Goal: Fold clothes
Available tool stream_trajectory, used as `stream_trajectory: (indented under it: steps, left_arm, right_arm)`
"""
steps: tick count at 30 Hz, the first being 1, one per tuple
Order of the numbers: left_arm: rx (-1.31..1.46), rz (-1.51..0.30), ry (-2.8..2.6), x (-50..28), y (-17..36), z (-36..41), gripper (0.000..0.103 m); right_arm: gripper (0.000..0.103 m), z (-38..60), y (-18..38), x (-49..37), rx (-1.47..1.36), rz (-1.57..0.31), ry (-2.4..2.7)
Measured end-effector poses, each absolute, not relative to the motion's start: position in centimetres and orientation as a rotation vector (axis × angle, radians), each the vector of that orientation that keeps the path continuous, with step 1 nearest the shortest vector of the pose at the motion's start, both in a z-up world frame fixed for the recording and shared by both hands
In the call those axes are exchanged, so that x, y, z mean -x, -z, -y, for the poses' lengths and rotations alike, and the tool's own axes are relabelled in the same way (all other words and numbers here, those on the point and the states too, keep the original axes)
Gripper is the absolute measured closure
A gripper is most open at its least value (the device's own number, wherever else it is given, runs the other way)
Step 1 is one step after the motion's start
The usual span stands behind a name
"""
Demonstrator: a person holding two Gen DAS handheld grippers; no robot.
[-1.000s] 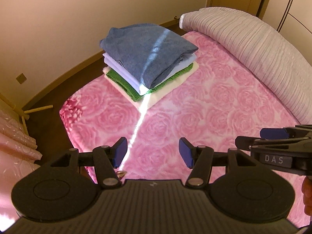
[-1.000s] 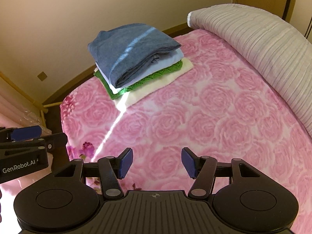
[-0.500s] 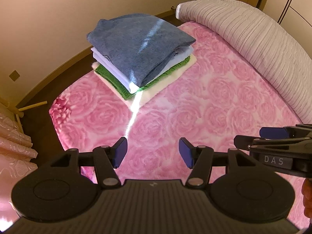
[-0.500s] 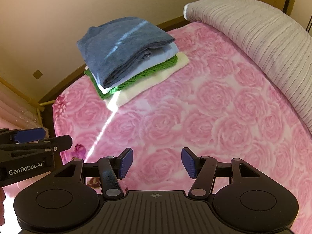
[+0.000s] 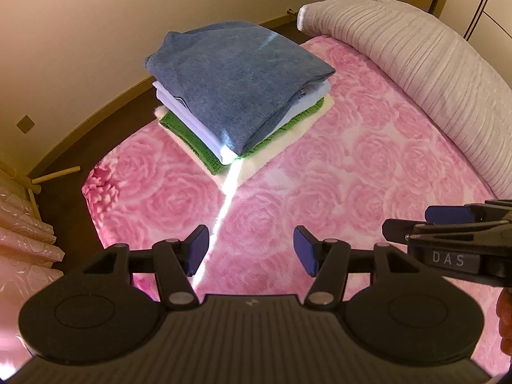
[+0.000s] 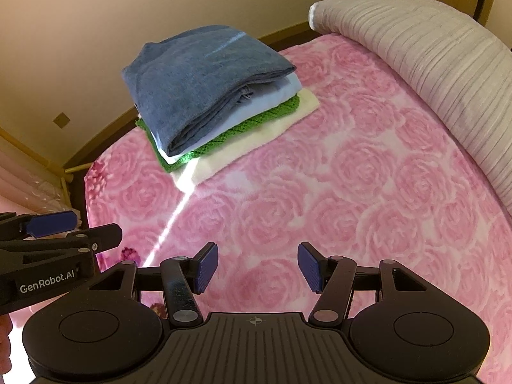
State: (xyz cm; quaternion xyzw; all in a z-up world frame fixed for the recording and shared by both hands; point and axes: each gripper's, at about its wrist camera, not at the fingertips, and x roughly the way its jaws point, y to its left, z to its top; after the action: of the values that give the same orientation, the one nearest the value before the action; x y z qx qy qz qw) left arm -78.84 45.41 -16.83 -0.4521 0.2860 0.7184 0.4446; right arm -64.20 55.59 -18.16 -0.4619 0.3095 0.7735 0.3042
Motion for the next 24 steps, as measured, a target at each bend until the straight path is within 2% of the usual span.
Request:
stream_trajectory:
  steps: [24]
  left_arm:
    - [1.049,-0.668,-1.842,79.9,15.1,-42.7,0.048]
  right_arm:
    - [0.044,-53.0,16.7,65.4,1.213,-0.787,-2.059]
